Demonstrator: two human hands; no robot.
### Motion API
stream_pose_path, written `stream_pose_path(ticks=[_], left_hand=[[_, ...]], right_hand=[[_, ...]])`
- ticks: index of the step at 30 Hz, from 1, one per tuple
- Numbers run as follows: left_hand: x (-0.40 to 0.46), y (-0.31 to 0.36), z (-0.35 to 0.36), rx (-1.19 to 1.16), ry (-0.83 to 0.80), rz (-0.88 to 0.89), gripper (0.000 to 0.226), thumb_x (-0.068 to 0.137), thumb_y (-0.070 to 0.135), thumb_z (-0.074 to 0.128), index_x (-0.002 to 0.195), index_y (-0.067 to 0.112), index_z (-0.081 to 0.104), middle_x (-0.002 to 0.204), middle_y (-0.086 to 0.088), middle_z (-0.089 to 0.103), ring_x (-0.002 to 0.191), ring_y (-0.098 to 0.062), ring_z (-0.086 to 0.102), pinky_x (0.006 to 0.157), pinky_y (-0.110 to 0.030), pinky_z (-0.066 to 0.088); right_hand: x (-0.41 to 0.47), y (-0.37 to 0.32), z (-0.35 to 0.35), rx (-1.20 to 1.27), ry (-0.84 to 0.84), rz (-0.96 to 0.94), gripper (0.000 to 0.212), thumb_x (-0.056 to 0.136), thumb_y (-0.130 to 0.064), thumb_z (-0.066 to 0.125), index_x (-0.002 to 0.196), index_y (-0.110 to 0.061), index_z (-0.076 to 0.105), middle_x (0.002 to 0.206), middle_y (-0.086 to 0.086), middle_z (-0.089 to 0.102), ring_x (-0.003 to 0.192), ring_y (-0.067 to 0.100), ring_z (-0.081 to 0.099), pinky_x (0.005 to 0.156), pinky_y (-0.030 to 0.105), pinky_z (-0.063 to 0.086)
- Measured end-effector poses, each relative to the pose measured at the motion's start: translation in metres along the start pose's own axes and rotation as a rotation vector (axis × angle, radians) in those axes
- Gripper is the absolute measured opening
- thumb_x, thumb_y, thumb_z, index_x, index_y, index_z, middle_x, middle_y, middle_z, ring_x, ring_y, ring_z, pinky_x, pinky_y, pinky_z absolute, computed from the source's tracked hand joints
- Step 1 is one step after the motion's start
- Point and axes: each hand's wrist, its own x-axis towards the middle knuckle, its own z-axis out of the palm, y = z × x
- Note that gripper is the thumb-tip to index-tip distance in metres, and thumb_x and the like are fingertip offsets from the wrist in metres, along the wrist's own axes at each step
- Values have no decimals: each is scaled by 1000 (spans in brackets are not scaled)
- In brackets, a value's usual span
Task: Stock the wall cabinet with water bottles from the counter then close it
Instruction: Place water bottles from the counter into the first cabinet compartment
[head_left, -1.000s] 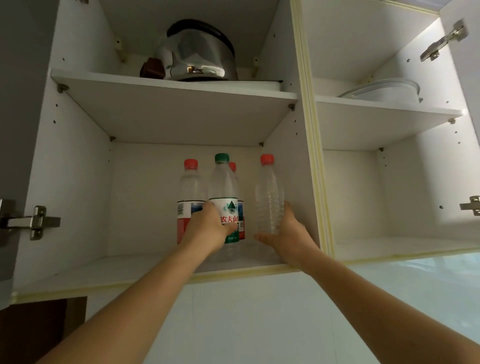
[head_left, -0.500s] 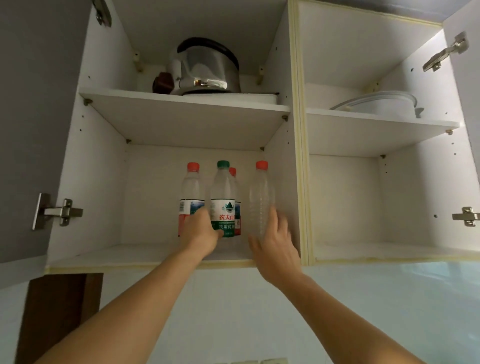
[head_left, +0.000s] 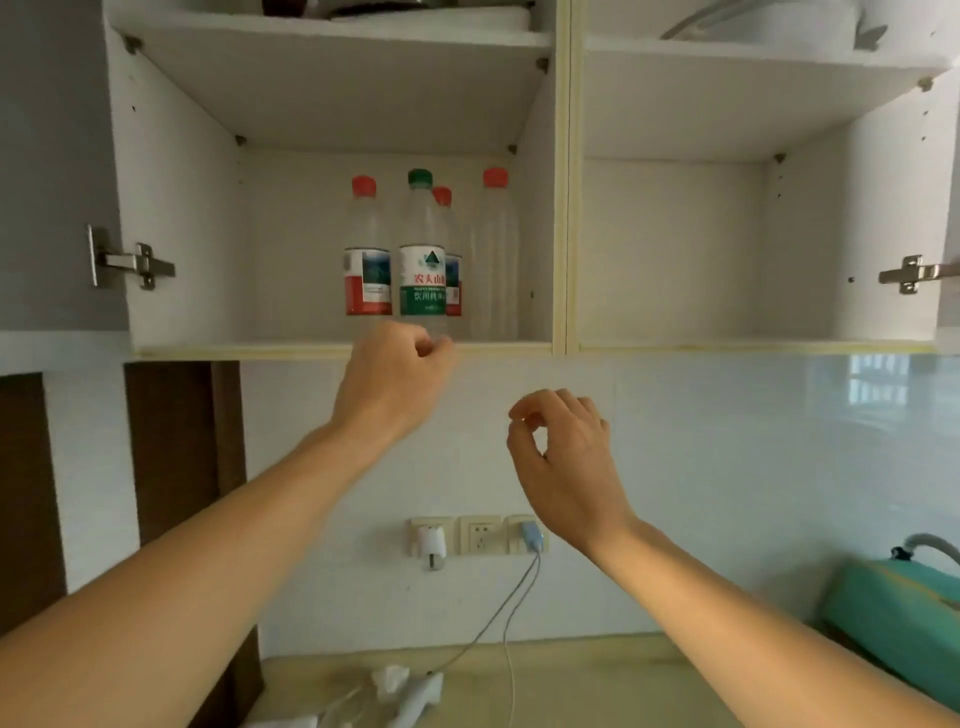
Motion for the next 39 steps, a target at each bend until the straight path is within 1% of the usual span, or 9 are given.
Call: stream_pose_path(ticks=[3,6,9,13,19,23,28,33,39], left_hand=[[-49,-9,10,-16,-65,-36,49,94,27,55,50,15,35,39,9,27,39,-11,28,38,-19,22],[-100,-21,28,-93,-140,-129,52,95,28,54,51,18,30,39,11,24,37,-10,25,36,-18,21],[-160,-35,53,-204,-250,-257,53,98,35,55,53,13,38,43,11,27,37,-8,24,38,-19,22],[-254,-49,86,-314,-467,-311,47,100,36,54,61,12,45,55,-4,34,51,-16,31,53,-31,26],[-393,-65,113,-441,-655,-476,52,101,39,53,55,14,49,44,10,39,41,-7,34,43,-15,29],[-464,-60,122,-483,-825,-516,54,102,35,51,59,3,55,49,3,42,43,-7,38,46,-16,31],[-550,-65,155,-410,-1046,-624,50,105,33,48,59,17,61,43,12,46,42,-2,41,52,-27,31],[-657,-100,211,-274,-1199,-776,42,105,35,46,72,16,63,56,-1,49,52,-17,44,59,-31,36],[-826,-180,301,-58,-1298,-1019,37,105,40,45,90,13,66,67,-4,62,55,-14,53,51,-28,45]], right_hand=[[-45,9,1,181,-65,159,30,97,-16,51,67,-12,46,63,-9,47,62,8,43,63,22,37],[-98,18,-4,272,-106,305,44,97,-18,53,59,-16,31,47,-10,30,45,8,27,43,20,25],[-162,29,-13,265,-158,380,52,101,-19,54,56,-19,30,44,-9,30,43,8,28,44,18,26],[-251,41,-27,201,-205,541,54,102,-15,53,53,-20,33,40,-11,31,40,6,29,44,17,28],[-394,41,-38,175,-213,805,54,99,-15,58,52,-16,31,46,-6,25,44,8,23,46,27,22],[-485,46,-52,124,-318,949,56,99,-18,57,51,-24,27,43,-12,25,42,5,23,44,17,22],[-577,96,-61,147,-317,1243,48,100,-17,56,55,-16,39,44,-11,31,41,5,26,45,21,27],[-677,164,-49,240,-267,1563,35,103,-20,52,82,6,66,61,7,53,51,10,46,50,25,38],[-836,265,-10,267,-355,1821,13,104,-15,51,104,-11,64,77,15,70,53,17,54,52,29,51]])
